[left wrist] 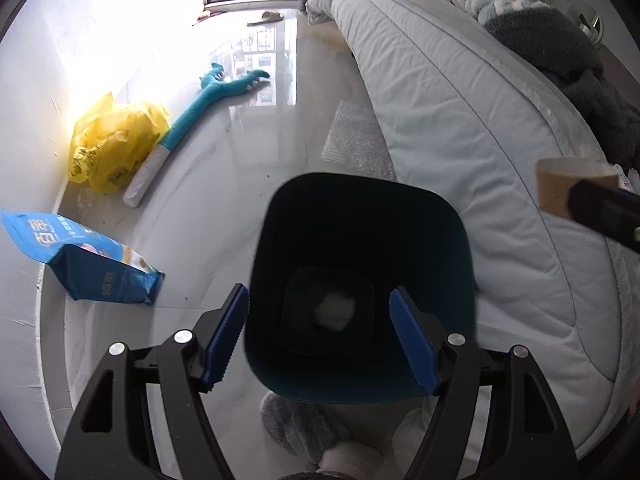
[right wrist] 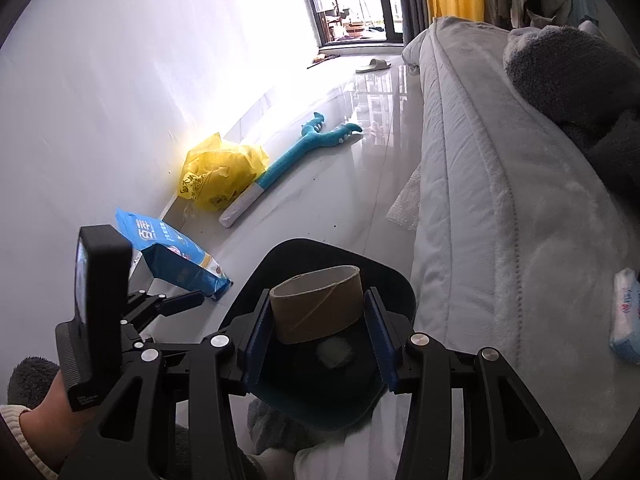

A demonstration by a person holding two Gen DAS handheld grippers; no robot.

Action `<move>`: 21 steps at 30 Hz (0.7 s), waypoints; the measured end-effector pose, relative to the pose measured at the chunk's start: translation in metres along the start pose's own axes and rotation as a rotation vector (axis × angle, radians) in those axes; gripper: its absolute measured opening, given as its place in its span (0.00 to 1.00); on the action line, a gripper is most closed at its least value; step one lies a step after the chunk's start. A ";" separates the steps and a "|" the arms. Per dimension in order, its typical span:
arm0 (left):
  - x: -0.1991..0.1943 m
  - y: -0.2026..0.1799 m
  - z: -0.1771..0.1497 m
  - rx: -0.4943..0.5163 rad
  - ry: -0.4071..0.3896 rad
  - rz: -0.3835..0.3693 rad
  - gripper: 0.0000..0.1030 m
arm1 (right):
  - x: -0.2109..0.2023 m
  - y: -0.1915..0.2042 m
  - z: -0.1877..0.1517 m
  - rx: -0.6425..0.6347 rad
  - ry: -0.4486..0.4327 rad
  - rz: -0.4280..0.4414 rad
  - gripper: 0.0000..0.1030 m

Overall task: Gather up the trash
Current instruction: 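Open the left gripper to drop the cloth ball into the bin, then lower the right tool over the bin and open it to drop the tape core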

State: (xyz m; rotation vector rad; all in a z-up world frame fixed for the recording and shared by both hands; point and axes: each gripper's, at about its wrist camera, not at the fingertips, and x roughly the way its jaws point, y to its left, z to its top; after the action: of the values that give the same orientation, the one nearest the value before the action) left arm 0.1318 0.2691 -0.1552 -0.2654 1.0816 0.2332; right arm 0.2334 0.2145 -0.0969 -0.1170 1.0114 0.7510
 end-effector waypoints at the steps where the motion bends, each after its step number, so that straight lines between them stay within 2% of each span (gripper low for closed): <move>1: -0.004 0.003 0.000 0.002 -0.012 0.005 0.74 | 0.005 0.001 0.000 0.002 0.007 0.000 0.45; 6: -0.026 0.011 0.003 0.018 -0.091 0.026 0.74 | 0.026 0.004 0.000 0.018 0.042 0.001 0.45; 13: -0.068 0.015 0.007 0.064 -0.242 0.047 0.74 | 0.057 0.011 -0.002 0.022 0.093 -0.016 0.45; 21: -0.107 0.017 0.010 0.083 -0.368 0.030 0.74 | 0.087 0.011 -0.007 0.034 0.152 -0.043 0.46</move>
State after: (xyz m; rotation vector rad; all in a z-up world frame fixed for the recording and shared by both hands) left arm 0.0863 0.2820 -0.0575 -0.1252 0.7291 0.2520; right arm 0.2480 0.2641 -0.1679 -0.1678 1.1627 0.6927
